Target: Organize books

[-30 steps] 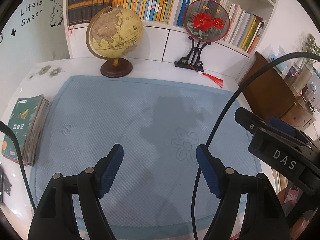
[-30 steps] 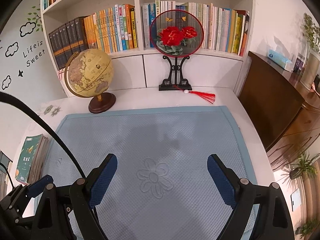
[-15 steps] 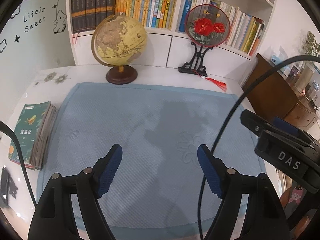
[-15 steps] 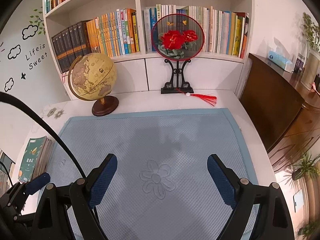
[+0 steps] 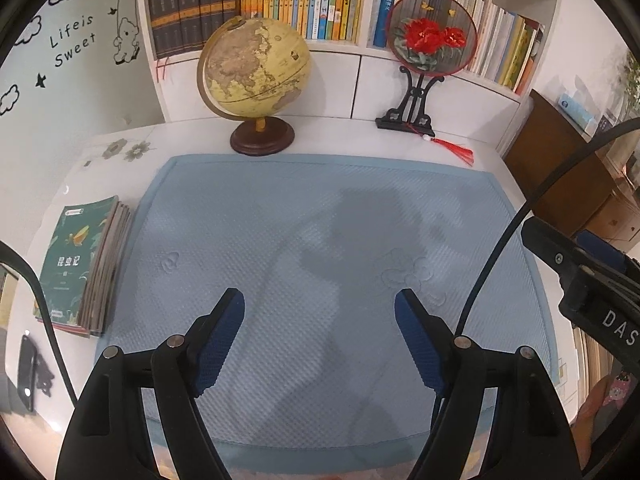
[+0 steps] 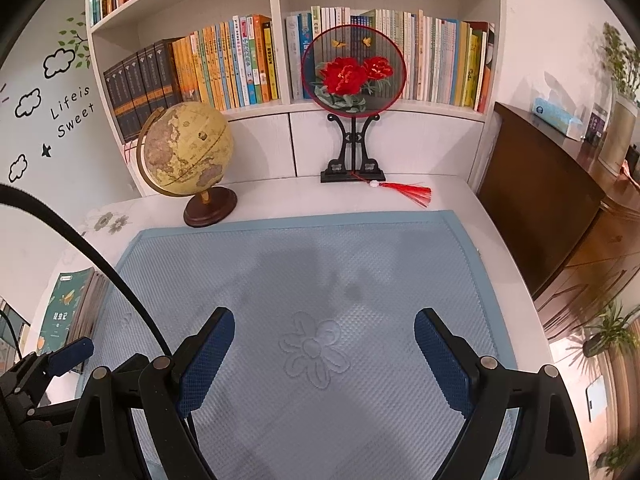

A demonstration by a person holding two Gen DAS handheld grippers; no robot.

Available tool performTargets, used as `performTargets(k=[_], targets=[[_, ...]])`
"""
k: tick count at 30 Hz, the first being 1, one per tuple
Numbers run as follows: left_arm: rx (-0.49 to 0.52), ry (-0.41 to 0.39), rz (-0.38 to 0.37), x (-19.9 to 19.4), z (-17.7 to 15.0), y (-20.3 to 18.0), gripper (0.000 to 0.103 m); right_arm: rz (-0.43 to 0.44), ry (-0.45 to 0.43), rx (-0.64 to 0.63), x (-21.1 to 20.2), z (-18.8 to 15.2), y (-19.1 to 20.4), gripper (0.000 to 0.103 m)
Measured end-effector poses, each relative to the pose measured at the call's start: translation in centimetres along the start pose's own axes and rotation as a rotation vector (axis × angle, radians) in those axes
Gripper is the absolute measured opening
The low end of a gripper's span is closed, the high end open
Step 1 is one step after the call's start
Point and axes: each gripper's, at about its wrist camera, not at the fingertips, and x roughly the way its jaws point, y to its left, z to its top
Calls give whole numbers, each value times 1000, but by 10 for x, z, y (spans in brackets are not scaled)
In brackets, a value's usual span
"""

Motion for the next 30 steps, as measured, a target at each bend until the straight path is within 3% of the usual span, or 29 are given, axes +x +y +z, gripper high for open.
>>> performTargets(k=[3,9,28,30], targets=[[2,-25,11,-6,2,3,83,-9,-8,-14,-2,0,1,90],[10,-28,55,-8,2,9,83,-17,-8,-2,-7,-6,-2,90],[47,39,125,26,-20,11,83,-35,85,-4,10,-39,-6,90],[43,64,104,35,-22,12,83,-38,86,-11,14,-45,-7,90]])
